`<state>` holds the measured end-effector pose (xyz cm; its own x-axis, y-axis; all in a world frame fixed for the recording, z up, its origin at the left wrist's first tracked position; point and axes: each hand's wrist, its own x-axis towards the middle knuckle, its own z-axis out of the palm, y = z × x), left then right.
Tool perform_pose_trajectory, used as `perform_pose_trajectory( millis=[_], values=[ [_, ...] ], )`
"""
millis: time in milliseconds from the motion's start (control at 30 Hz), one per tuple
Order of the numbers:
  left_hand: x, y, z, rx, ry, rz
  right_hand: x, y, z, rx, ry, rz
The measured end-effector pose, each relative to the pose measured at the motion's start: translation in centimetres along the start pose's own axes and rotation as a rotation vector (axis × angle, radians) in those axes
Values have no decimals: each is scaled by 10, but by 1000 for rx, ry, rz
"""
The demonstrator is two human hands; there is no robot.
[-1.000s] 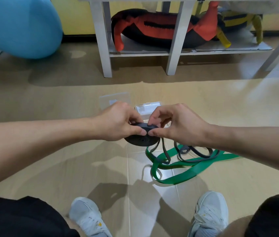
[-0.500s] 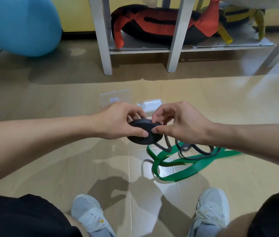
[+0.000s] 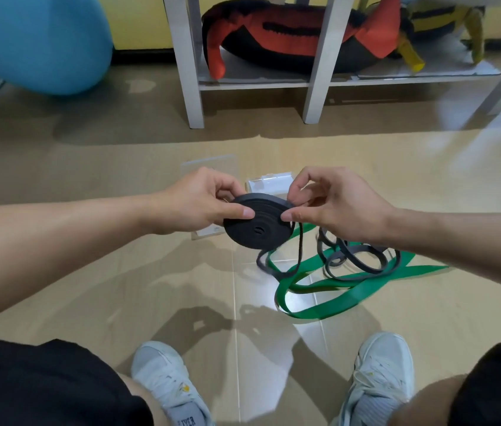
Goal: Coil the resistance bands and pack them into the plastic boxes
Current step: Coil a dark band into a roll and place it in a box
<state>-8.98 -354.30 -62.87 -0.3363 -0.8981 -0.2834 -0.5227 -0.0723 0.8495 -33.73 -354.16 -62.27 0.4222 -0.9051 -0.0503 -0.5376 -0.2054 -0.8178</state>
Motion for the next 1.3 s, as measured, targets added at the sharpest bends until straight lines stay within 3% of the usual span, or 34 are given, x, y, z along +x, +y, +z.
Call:
perform_pose_trajectory(
  millis=[200, 700, 900, 1100, 1167, 1300],
  values=[
    [2, -1, -11, 53, 19, -26, 10, -11, -13, -149, -32, -58],
    [-1, -2, -6, -106, -3, 8, 7, -7, -7, -109, -39, -14],
    [-2, -5, -3, -59, 14, -10, 4, -2, -2, -92, -105, 15],
    [-1, -8, 0, -104, -49, -39, 1, 1, 3, -74, -14, 18],
    [-2, -5, 0, -21, -77, -49, -1, 0, 5, -97, -15, 8],
    [-3, 8, 8, 442, -29, 77, -3, -11, 13, -286, -71, -60]
  ],
)
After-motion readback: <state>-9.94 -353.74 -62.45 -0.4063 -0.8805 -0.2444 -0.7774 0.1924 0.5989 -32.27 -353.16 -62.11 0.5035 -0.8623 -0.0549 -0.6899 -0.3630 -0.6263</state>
